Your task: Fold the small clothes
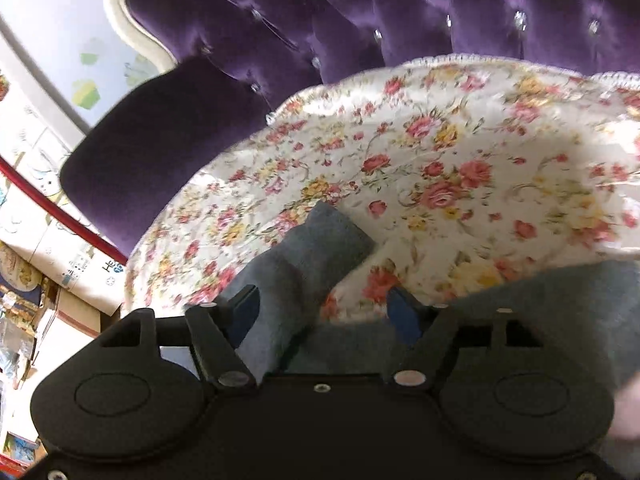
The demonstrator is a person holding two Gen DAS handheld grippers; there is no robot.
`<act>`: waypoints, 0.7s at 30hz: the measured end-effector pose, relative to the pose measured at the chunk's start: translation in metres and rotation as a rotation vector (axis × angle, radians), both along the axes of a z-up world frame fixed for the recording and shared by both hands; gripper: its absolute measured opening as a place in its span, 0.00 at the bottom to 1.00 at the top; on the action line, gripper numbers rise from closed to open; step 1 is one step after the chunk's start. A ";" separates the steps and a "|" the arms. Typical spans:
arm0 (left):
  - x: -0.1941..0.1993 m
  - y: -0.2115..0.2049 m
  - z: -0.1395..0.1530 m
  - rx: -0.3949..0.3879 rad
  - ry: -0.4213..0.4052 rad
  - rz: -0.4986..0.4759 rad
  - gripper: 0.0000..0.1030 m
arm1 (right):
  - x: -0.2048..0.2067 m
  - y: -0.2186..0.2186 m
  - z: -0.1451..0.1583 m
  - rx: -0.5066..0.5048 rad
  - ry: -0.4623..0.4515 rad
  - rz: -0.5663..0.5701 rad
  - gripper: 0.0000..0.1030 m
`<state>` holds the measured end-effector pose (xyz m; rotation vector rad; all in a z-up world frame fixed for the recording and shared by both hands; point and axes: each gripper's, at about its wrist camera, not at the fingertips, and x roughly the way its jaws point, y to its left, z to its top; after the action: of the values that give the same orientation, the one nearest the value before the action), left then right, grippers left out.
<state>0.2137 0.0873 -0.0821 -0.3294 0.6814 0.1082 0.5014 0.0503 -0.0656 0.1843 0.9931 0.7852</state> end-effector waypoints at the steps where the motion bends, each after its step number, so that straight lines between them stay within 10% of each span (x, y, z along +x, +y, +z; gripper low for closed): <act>1: -0.001 0.001 0.000 -0.002 -0.002 0.001 0.63 | 0.005 0.003 -0.004 0.005 0.015 -0.003 0.72; 5: -0.005 0.001 0.000 0.000 -0.003 0.001 0.63 | 0.013 0.012 -0.014 0.065 0.067 0.004 0.69; 7: -0.006 0.002 0.000 -0.001 -0.003 0.001 0.63 | 0.016 0.018 -0.013 0.077 0.087 0.040 0.15; 13: -0.006 0.001 0.002 -0.007 -0.001 0.002 0.63 | -0.013 -0.002 0.038 0.162 -0.037 0.050 0.13; 21: -0.001 -0.003 0.003 0.025 0.014 -0.003 0.63 | -0.091 -0.138 0.139 0.173 -0.306 -0.209 0.13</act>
<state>0.2128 0.0843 -0.0788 -0.3036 0.6936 0.1165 0.4103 -0.0881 0.0731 0.3029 0.6059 0.6830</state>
